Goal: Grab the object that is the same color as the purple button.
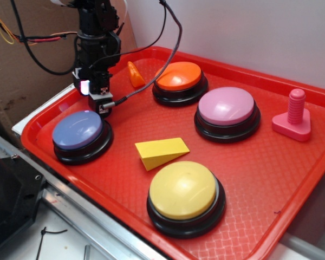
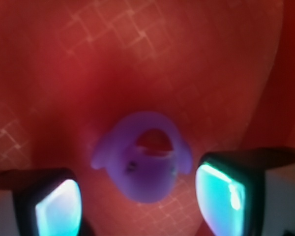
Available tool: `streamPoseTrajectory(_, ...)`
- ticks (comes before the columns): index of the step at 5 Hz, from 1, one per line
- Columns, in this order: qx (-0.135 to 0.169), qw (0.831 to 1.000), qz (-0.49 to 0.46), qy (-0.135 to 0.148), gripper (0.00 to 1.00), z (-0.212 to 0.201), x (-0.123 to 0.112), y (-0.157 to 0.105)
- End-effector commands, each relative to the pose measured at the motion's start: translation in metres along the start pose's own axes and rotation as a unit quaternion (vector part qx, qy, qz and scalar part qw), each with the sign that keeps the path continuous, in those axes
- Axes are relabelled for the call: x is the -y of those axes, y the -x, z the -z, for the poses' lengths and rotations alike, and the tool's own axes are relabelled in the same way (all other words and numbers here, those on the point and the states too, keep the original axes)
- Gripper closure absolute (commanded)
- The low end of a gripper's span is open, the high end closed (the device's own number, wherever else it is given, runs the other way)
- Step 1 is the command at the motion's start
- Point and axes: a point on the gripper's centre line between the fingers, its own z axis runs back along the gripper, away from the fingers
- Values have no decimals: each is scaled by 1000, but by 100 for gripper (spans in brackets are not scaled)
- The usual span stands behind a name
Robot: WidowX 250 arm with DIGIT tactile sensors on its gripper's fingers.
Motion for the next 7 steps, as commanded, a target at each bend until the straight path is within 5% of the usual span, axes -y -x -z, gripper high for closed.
streamPoseTrajectory(1, 5, 999, -32, 7, 100, 7, -2, 1)
streamPoseTrajectory(3, 37, 998, -40, 15, 100, -29, 14, 20)
streamPoseTrajectory(5, 129, 983, -126, 46, 100, -121, 75, 71)
streamPoseTrajectory(7, 184, 971, -136, 65, 100, -212, 106, 119)
